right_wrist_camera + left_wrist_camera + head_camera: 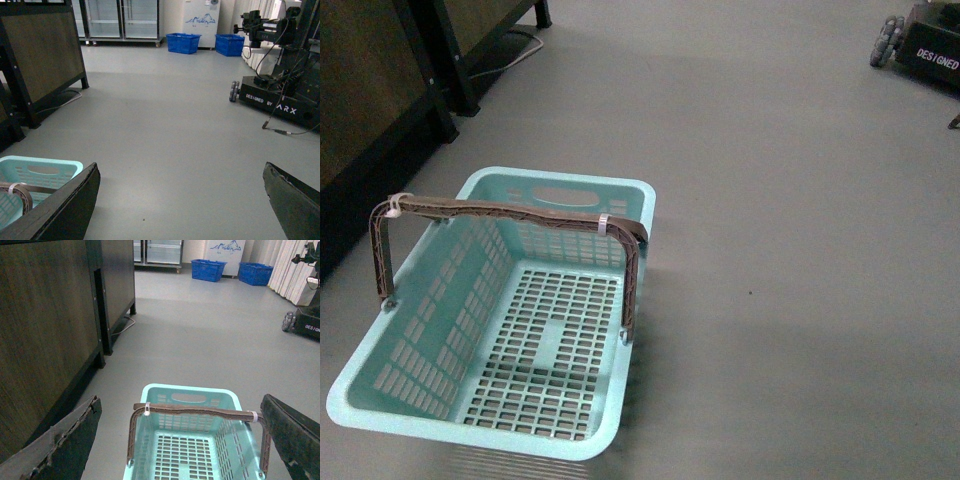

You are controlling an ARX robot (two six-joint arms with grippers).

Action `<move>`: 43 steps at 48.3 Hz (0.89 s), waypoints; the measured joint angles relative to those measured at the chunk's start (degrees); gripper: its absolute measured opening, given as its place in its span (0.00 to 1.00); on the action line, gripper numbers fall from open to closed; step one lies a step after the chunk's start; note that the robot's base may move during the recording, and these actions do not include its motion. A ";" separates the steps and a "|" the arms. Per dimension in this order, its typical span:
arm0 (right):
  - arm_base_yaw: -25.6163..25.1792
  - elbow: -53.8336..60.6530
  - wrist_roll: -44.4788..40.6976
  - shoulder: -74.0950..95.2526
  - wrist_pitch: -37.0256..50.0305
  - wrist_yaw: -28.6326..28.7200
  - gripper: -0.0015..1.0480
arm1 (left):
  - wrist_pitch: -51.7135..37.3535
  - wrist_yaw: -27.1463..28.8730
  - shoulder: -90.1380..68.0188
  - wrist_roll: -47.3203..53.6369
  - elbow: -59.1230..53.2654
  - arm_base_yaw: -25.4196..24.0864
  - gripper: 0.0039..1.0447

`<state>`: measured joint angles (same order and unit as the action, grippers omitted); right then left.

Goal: Pick mango and avocado into basket

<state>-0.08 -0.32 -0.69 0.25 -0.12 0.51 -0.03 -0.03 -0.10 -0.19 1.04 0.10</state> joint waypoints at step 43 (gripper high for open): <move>0.00 0.00 0.00 0.00 0.00 0.02 0.93 | -25.40 4.46 -76.87 -54.86 16.20 7.37 0.93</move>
<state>-0.08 -0.32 -0.69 0.25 -0.12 0.54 -25.43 4.43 -76.97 -55.05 17.23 7.46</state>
